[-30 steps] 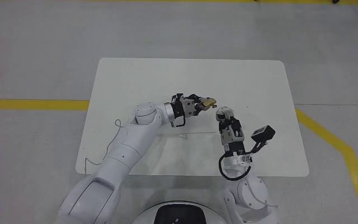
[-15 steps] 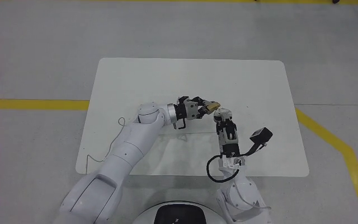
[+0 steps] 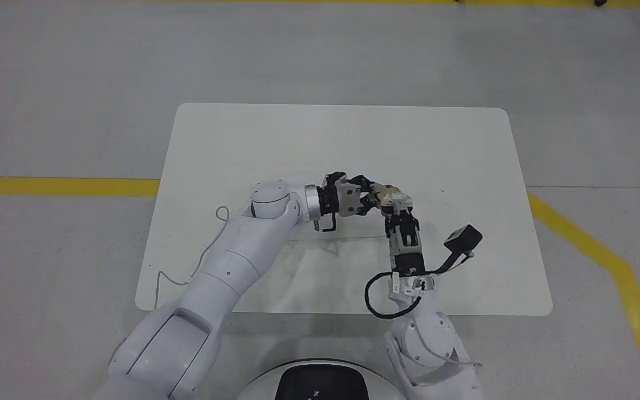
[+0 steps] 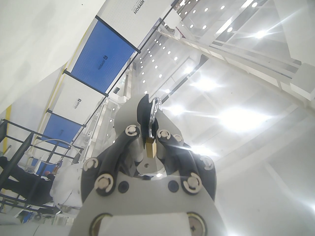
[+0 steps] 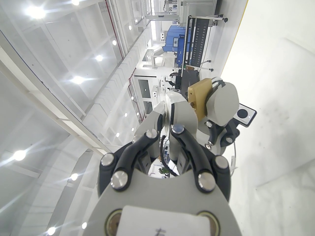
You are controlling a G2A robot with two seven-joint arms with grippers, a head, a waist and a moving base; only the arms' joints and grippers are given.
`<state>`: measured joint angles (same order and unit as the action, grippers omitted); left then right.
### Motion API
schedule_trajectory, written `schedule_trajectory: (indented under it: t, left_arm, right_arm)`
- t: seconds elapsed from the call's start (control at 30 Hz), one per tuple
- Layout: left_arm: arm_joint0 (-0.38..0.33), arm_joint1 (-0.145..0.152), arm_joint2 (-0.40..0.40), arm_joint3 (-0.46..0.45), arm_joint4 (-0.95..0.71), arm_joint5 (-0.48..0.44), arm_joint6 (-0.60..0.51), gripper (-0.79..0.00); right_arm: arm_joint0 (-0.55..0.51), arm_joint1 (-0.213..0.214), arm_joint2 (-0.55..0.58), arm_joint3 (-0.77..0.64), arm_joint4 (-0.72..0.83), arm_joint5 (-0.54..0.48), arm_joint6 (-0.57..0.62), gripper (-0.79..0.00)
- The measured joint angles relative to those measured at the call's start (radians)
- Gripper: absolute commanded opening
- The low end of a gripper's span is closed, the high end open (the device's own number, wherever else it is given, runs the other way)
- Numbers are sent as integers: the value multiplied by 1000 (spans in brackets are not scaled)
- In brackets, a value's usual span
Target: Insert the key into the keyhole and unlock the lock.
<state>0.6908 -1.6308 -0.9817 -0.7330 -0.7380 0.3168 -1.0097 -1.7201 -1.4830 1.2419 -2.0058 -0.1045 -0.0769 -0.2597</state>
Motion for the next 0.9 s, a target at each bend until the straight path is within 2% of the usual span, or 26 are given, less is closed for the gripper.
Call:
schedule_trajectory:
  t: [0.17,0.3,0.33,0.4,0.63,0.9]
  left_arm:
    - [3,1,0,-4,-5,-4,-11,-785]
    - [4,3,-7,-10,5,-40,28,-785]
    - [3,4,-9,-11,13,-56,47,-785]
    - [4,7,-10,-20,50,-104,108,-785]
    - [23,17,-5,-74,165,-209,221,-785]
    - [34,30,-25,-107,204,-210,228,-785]
  right_arm:
    - [3,0,8,-3,16,0,11,-785]
    - [-21,3,25,-42,49,-21,29,-785]
    - [-30,4,31,-54,58,-27,33,-588]
    - [-50,5,45,-80,82,-38,40,0]
    - [-75,7,68,-115,144,-23,51,0]
    - [-75,7,68,-114,143,-24,51,0]
